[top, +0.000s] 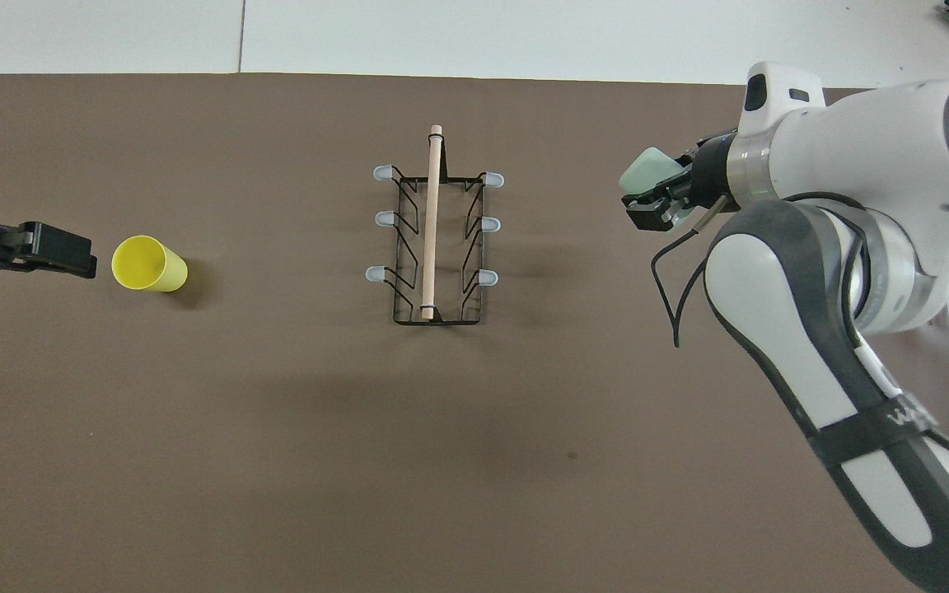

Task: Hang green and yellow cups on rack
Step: 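Lift the green cup with the right gripper and carry it toward the rack, then hang the green cup on a rack peg while the left gripper reaches the yellow cup, then grasp the yellow cup with the left gripper while the right gripper releases, then carry the yellow cup toward the rack while the right gripper withdraws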

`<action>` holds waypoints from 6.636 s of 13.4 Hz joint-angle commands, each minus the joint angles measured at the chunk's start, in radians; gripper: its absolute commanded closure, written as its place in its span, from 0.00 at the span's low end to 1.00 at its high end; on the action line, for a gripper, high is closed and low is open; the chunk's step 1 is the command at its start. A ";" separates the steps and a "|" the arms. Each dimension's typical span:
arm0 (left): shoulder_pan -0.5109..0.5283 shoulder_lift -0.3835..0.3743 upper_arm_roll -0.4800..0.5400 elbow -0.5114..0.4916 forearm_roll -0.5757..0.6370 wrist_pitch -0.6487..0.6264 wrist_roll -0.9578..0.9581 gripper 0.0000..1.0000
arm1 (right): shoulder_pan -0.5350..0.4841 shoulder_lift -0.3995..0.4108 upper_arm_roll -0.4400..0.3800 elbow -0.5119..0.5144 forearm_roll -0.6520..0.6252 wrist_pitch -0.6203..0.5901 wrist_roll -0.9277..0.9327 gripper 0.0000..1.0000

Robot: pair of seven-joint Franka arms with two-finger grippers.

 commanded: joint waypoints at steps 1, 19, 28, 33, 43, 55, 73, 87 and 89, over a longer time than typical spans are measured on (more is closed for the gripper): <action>0.009 0.000 0.006 -0.004 -0.011 0.022 -0.017 0.00 | -0.005 -0.092 0.007 -0.094 0.235 0.053 -0.114 1.00; 0.196 0.461 0.026 0.138 -0.153 0.337 -0.340 0.00 | 0.199 -0.195 0.007 -0.392 1.893 0.272 -1.368 1.00; 0.359 0.540 0.026 -0.035 -0.554 0.432 -0.747 0.00 | 0.215 -0.161 0.007 -0.585 2.174 -0.072 -1.707 1.00; 0.385 0.463 0.026 -0.240 -0.726 0.473 -0.845 0.00 | 0.216 -0.037 0.007 -0.580 2.175 -0.233 -1.750 1.00; 0.317 0.414 0.014 -0.362 -0.897 0.460 -0.807 0.00 | 0.215 0.083 0.007 -0.576 2.187 -0.324 -1.898 1.00; 0.285 0.273 0.018 -0.336 -0.879 0.479 -0.650 1.00 | 0.206 -0.009 0.006 -0.576 2.177 -0.190 -1.894 0.00; -0.216 0.006 0.011 -0.337 0.171 0.608 -1.089 1.00 | -0.101 -0.106 -0.006 -0.381 0.878 0.523 -1.581 0.00; -0.523 0.021 0.006 -0.441 1.238 0.754 -1.730 1.00 | -0.212 -0.164 -0.020 -0.321 -0.209 0.321 -0.496 0.00; -0.546 0.023 0.007 -0.458 1.279 0.739 -1.859 1.00 | -0.215 -0.169 -0.020 -0.262 -0.383 0.175 -0.239 0.00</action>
